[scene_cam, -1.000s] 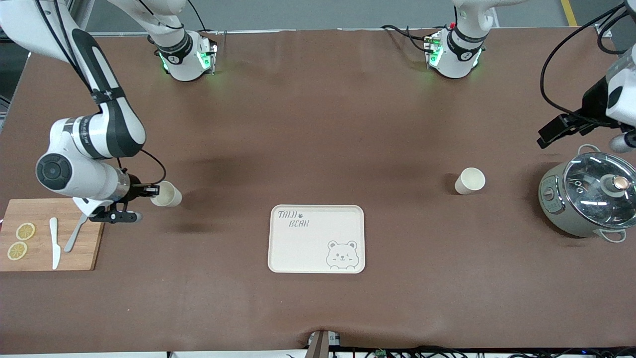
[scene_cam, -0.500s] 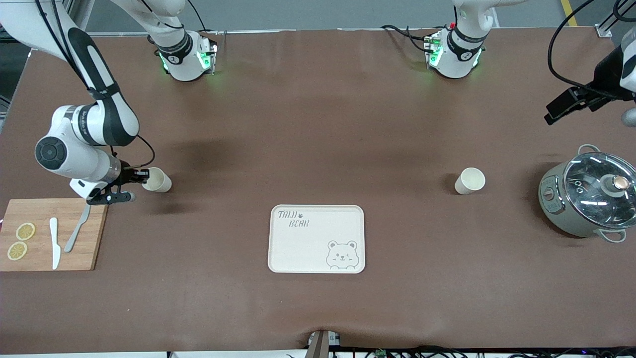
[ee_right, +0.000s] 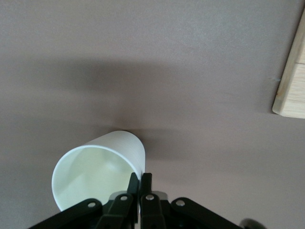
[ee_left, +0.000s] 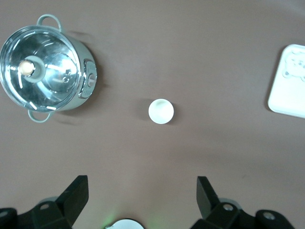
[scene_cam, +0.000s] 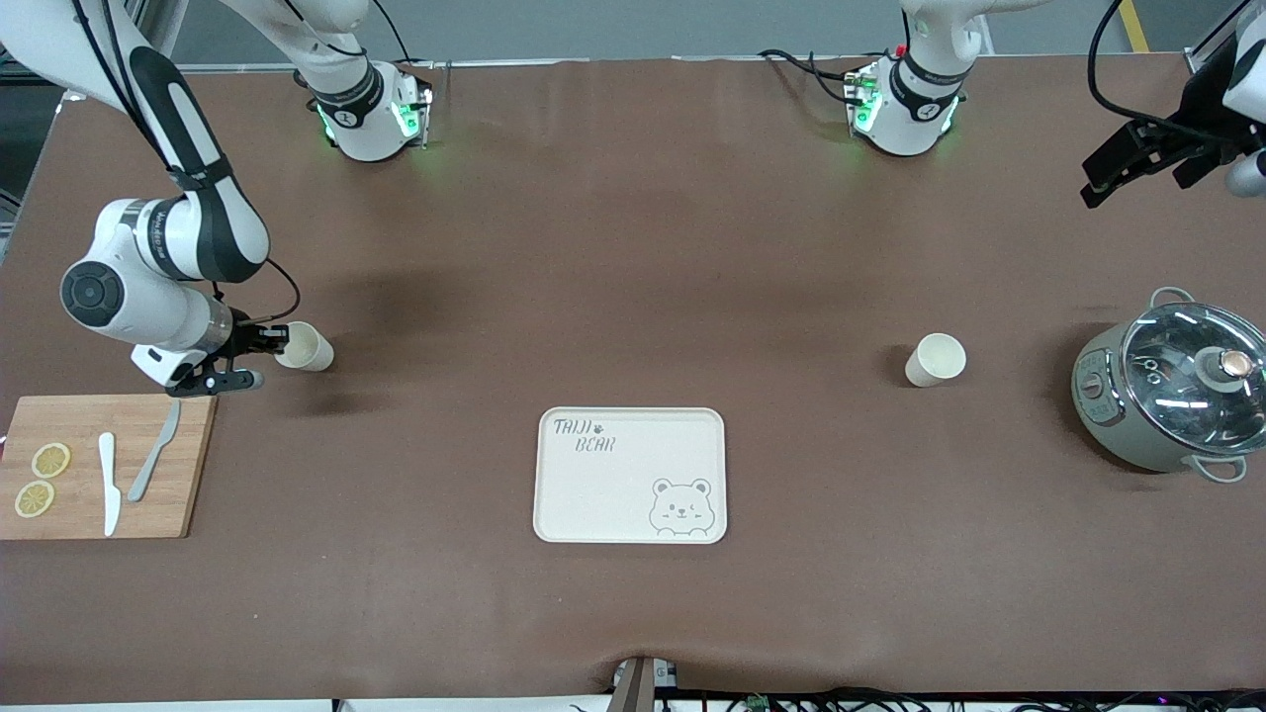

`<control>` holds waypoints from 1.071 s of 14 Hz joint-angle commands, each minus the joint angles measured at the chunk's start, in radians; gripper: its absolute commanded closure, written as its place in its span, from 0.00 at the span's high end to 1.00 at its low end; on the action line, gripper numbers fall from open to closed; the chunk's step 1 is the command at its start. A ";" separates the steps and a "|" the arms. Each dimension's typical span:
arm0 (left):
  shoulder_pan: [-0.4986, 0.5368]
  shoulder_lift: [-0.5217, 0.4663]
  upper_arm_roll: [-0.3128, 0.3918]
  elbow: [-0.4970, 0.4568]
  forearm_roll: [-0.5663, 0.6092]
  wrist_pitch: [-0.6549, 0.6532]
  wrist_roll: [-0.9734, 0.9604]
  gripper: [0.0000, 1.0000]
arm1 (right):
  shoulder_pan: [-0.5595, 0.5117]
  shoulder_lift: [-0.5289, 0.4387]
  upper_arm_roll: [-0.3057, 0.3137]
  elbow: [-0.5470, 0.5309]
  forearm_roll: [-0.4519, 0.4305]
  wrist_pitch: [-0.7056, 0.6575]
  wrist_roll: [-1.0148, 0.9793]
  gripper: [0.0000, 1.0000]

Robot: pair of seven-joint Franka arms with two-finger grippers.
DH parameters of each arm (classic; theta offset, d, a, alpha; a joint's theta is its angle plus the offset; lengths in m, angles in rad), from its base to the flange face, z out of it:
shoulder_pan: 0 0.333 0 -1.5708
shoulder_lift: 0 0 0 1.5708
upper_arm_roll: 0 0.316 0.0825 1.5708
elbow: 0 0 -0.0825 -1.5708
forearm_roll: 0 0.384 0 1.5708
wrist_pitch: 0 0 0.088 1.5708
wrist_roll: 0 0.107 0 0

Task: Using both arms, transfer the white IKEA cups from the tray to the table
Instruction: 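Lower the cup onto the table and open the right gripper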

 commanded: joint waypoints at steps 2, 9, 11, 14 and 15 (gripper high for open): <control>0.036 -0.033 0.003 -0.022 -0.049 -0.001 0.060 1.00 | -0.009 0.001 0.012 0.005 0.002 0.006 -0.012 1.00; 0.031 0.016 -0.008 -0.003 -0.044 0.028 0.059 1.00 | 0.062 0.082 0.016 0.312 0.001 -0.235 -0.006 1.00; 0.028 0.017 -0.009 -0.006 -0.041 0.028 0.059 1.00 | 0.062 0.098 0.021 0.405 0.004 -0.242 -0.020 1.00; 0.028 0.017 -0.032 -0.008 -0.036 0.028 0.060 1.00 | 0.093 0.104 0.082 0.600 -0.017 -0.452 -0.014 1.00; 0.028 0.017 -0.032 -0.008 -0.038 0.028 0.060 1.00 | 0.090 0.104 0.087 0.643 -0.021 -0.492 -0.018 1.00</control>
